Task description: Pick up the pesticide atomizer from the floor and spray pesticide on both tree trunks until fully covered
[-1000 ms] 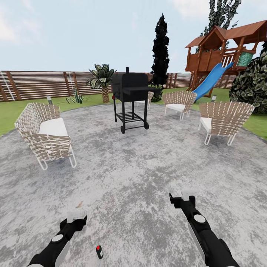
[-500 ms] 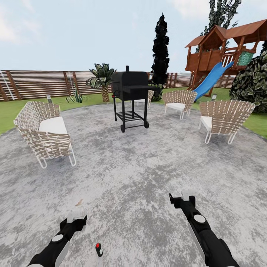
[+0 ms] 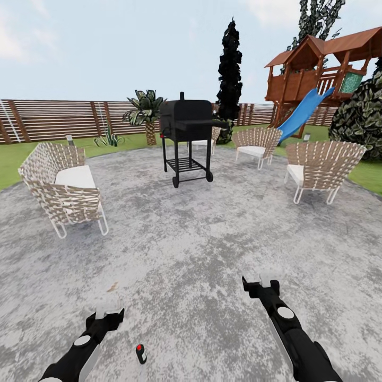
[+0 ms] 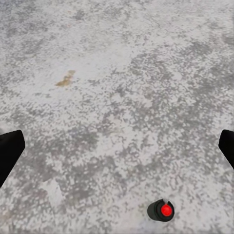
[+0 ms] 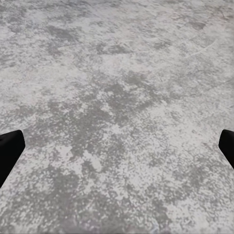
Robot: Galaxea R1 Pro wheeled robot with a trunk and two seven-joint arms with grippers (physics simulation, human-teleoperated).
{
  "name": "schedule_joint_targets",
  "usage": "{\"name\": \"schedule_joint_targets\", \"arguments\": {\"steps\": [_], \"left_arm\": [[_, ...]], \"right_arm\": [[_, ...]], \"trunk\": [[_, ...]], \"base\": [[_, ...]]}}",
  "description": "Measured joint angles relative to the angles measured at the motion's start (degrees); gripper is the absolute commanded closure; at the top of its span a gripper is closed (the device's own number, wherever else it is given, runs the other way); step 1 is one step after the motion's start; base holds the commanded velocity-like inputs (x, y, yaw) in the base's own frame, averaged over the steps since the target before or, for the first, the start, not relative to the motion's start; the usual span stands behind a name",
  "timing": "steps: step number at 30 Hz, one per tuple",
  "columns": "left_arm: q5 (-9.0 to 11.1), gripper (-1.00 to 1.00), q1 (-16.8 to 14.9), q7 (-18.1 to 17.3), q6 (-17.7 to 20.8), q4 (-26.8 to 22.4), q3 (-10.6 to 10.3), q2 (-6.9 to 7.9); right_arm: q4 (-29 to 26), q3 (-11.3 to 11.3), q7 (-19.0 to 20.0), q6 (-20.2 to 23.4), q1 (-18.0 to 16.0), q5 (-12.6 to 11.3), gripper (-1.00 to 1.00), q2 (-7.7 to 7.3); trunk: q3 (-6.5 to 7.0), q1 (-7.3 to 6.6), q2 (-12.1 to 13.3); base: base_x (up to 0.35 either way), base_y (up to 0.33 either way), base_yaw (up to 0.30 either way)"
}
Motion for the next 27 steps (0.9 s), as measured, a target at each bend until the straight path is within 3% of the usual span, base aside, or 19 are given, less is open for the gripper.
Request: {"name": "schedule_joint_targets", "arguments": {"steps": [27], "left_arm": [[0.0,-1.0,0.0,0.0,0.0,0.0,0.1,0.0]], "right_arm": [[0.0,0.0,0.0,0.0,0.0,0.0,-1.0,0.0]], "trunk": [[-4.85,5.93,-10.8]], "base": [[0.0,0.0,0.0]]}}
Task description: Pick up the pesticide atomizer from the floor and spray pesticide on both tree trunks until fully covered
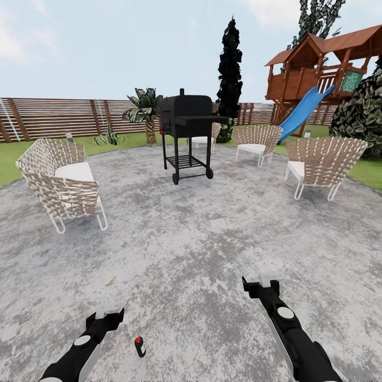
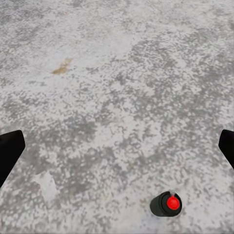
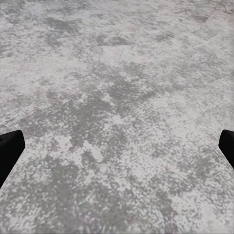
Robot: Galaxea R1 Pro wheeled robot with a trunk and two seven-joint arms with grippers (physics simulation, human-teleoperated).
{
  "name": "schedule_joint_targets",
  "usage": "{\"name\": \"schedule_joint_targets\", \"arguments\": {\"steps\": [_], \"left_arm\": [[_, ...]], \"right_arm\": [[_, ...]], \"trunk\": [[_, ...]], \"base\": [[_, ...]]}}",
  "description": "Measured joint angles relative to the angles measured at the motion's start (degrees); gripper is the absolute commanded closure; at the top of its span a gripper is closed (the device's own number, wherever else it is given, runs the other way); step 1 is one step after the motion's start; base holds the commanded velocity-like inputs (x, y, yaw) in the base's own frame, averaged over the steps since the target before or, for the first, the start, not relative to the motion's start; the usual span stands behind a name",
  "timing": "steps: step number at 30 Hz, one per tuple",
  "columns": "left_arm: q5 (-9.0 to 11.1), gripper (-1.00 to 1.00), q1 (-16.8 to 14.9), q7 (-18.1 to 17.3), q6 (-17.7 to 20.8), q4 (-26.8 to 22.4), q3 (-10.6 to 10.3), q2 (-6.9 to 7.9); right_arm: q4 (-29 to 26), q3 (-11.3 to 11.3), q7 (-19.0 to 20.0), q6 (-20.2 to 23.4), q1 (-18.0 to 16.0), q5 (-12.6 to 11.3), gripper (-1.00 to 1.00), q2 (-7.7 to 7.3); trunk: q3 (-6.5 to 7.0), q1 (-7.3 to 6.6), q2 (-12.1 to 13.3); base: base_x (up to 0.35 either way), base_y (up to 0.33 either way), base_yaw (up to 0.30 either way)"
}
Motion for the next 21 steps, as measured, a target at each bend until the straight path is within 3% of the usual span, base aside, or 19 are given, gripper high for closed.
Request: {"name": "schedule_joint_targets", "arguments": {"steps": [9,21], "left_arm": [[-0.1,-1.0,0.3,0.0,-0.1,-0.5,-0.1,0.0],[-0.1,-1.0,0.3,0.0,-0.1,-0.6,-0.1,0.0]], "right_arm": [[0.1,0.0,0.0,0.0,0.0,0.0,-1.0,0.0],[0.1,0.0,0.0,0.0,0.0,0.0,-1.0,0.0]], "trunk": [[0.0,0.01,0.0],[-0.01,0.01,0.0]], "base": [[0.0,-0.019,0.0],[0.0,-0.218,0.0]]}}
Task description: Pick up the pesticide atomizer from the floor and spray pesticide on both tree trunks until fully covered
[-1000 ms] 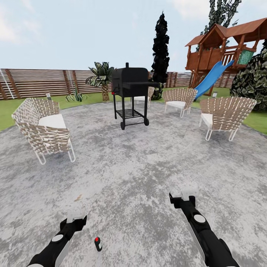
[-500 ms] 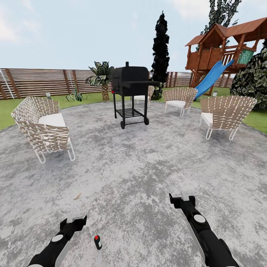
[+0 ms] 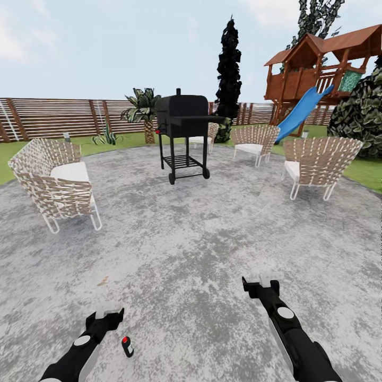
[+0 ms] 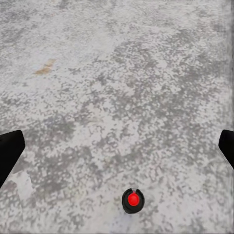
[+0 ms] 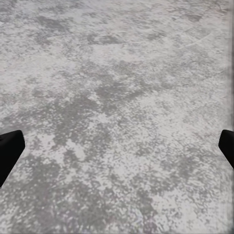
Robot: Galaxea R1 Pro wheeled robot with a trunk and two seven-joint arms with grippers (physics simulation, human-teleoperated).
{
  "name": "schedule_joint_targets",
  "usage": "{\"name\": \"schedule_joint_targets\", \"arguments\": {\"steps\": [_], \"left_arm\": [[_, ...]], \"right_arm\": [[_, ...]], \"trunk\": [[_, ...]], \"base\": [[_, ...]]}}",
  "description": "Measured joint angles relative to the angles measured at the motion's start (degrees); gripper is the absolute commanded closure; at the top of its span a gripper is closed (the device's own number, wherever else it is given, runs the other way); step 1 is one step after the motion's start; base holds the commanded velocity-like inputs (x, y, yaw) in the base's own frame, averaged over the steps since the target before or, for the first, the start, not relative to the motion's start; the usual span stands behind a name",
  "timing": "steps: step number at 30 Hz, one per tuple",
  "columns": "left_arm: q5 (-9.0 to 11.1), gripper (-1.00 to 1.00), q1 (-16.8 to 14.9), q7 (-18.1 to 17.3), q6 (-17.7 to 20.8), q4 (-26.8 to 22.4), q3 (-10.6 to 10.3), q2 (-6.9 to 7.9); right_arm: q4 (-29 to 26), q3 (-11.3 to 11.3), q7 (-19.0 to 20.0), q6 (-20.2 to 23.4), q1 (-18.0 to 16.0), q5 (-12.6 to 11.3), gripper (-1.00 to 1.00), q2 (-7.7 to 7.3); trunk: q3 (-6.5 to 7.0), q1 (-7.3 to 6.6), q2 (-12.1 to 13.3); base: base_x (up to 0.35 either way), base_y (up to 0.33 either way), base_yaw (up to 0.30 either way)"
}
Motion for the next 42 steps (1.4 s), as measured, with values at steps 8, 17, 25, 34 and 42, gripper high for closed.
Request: {"name": "schedule_joint_targets", "arguments": {"steps": [8,17,25,34,42], "left_arm": [[0.0,-1.0,0.0,0.0,0.0,-0.1,0.0,-0.04],[0.1,-1.0,0.0,0.0,0.0,-0.1,0.0,-0.01],[0.1,-1.0,0.0,0.0,0.0,-0.1,0.0,-0.01],[0.1,-1.0,0.0,0.0,0.0,-0.1,0.1,0.04],[0.1,-1.0,0.0,0.0,0.0,0.3,0.1,0.09]], "right_arm": [[0.0,0.0,0.0,0.0,0.0,0.0,-1.0,0.0],[0.0,0.0,0.0,0.0,0.0,0.0,-1.0,0.0],[0.0,0.0,0.0,0.0,0.0,0.0,-1.0,0.0],[0.0,0.0,-0.1,0.0,0.0,0.0,-1.0,0.0],[0.0,0.0,-0.1,0.0,0.0,0.0,-1.0,0.0]], "trunk": [[0.0,0.0,0.0],[-0.53,0.65,-1.2],[-1.97,2.41,-4.4],[-3.77,4.39,-8.0],[-5.89,6.15,-11.2]], "base": [[0.0,-0.02,0.0],[0.0,0.0,0.0],[0.0,0.0,0.0],[0.0,0.0,0.0],[0.0,0.0,0.0]]}}
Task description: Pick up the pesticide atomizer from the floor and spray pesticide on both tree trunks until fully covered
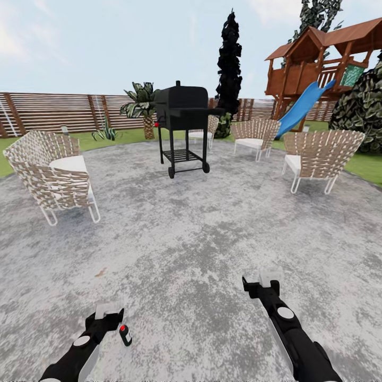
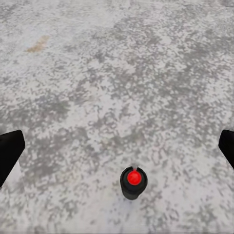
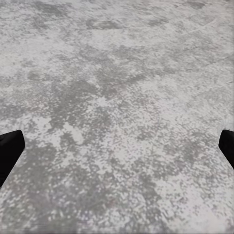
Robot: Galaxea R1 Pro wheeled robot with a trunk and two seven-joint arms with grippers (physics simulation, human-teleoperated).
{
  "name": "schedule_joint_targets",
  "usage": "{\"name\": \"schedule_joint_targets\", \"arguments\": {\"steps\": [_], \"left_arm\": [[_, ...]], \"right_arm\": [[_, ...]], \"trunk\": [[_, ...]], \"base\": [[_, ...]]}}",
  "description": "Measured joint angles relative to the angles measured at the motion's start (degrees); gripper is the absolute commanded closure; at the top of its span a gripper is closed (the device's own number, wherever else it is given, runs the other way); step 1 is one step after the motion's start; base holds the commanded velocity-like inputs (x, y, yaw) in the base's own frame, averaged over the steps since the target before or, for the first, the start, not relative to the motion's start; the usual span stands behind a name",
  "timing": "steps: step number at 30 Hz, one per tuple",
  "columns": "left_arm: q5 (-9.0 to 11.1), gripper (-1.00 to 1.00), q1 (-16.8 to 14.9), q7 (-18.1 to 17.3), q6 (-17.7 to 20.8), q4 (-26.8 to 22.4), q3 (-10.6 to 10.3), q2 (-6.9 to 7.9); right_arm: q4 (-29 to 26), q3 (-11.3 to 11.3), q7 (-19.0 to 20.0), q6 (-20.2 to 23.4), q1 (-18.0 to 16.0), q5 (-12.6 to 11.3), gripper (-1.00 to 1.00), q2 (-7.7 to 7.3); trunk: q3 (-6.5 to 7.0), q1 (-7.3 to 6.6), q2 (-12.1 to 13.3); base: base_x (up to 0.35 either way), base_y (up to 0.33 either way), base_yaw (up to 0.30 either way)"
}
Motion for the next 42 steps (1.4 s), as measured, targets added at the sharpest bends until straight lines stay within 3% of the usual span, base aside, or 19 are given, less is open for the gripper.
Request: {"name": "schedule_joint_targets", "arguments": {"steps": [14,42], "left_arm": [[0.0,-1.0,0.0,0.0,0.0,0.0,0.0,0.0],[0.0,-1.0,0.0,0.0,-0.1,0.3,0.0,0.0]], "right_arm": [[0.0,0.0,0.0,0.0,0.0,0.0,-1.0,0.0],[-0.1,0.0,0.0,0.0,0.0,0.0,-1.0,0.0]], "trunk": [[-3.79,3.08,-5.6],[-12.56,3.8,-6.0]], "base": [[0.0,0.0,0.0],[0.0,0.0,0.0]]}}
